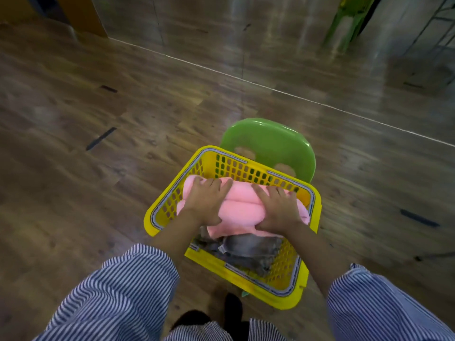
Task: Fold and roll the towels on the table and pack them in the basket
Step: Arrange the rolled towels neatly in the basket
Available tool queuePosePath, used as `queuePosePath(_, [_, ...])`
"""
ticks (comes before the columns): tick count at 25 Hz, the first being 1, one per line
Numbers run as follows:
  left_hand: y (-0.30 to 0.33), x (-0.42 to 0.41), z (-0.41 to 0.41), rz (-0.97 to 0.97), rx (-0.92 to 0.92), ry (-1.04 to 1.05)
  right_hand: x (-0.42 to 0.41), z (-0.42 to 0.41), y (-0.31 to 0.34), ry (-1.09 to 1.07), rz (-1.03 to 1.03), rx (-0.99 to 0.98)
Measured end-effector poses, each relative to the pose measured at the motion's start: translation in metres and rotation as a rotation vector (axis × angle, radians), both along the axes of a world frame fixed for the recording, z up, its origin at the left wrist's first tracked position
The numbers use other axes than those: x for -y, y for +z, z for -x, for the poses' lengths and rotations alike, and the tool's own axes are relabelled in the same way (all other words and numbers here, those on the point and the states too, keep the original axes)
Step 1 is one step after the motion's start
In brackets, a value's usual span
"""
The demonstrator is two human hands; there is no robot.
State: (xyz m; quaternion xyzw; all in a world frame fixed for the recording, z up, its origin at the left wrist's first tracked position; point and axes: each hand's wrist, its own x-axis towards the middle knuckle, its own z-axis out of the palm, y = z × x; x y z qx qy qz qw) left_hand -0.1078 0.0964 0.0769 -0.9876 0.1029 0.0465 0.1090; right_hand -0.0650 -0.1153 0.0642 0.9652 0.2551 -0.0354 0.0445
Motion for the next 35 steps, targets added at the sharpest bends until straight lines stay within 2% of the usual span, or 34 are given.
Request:
queuePosePath(3, [0.003,-0.004,-0.037,0.032,0.053,-0.004,-0.005,-0.034,0.006,0.000,-0.001,0.000])
queuePosePath(14, [-0.076,-0.013,-0.111,0.224,-0.141,-0.159,-0.006,-0.070,-0.043,-0.157,0.089,-0.115])
queuePosePath(23, [-0.129,-0.014,-0.121,0.327,-0.266,-0.208,-0.015,-0.075,-0.077,-0.219,0.127,-0.176])
queuePosePath(29, [-0.123,-0.021,-0.134,0.444,-0.229,-0.340,-0.030,-0.078,-0.083,-0.181,0.148,-0.237])
queuePosePath(35, [-0.102,-0.022,-0.141,0.370,-0.257,-0.360,-0.031,-0.081,-0.064,-0.267,0.002,-0.236])
